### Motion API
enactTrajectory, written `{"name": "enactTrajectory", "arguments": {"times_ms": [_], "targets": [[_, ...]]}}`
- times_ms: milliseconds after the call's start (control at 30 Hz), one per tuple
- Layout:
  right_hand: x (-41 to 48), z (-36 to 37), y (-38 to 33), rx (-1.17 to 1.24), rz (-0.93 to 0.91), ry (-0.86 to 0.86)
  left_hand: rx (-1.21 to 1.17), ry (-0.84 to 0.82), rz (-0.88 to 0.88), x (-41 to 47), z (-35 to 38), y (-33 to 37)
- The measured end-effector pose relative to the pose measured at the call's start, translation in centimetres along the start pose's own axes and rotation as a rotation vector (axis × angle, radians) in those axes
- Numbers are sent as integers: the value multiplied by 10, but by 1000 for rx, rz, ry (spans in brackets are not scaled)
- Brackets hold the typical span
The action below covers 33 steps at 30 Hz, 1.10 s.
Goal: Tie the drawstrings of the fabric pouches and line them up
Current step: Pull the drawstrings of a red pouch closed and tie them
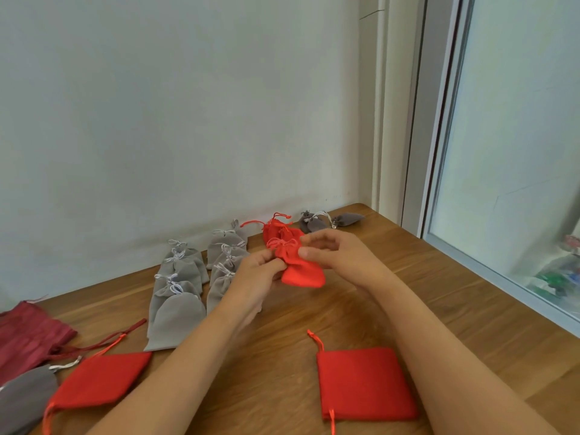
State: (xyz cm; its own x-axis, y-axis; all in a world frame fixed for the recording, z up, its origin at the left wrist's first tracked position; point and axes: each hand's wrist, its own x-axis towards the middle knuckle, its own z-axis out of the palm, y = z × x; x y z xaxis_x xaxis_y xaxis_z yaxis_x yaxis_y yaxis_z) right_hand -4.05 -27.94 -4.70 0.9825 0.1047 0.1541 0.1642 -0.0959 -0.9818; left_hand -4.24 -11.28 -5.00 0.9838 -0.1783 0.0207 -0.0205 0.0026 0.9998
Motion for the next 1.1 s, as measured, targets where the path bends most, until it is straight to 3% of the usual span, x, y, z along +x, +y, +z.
{"name": "enactTrajectory", "arguments": {"times_ms": [133, 267, 467, 700, 933, 1033, 1100], "targets": [[7, 0, 11, -104, 9, 154, -48, -8, -74, 12, 4, 11], [12, -2, 17, -174, -52, 236, 189, -74, -90, 30, 6, 13], [14, 2, 21, -354, 0, 347, 406, 248, 13, 56, 10, -4], [17, 3, 41, -647, 33, 121, 660, 345, 107, 59, 23, -31], [19, 5, 39, -614, 50, 60, 915, 400, 261, 45, 10, -17], [20, 7, 39, -603, 24, 91, 930, 335, 384, 21, 11, -1], [19, 8, 40, -589, 5, 92, 883, 151, 295, -5, 19, 13]]}}
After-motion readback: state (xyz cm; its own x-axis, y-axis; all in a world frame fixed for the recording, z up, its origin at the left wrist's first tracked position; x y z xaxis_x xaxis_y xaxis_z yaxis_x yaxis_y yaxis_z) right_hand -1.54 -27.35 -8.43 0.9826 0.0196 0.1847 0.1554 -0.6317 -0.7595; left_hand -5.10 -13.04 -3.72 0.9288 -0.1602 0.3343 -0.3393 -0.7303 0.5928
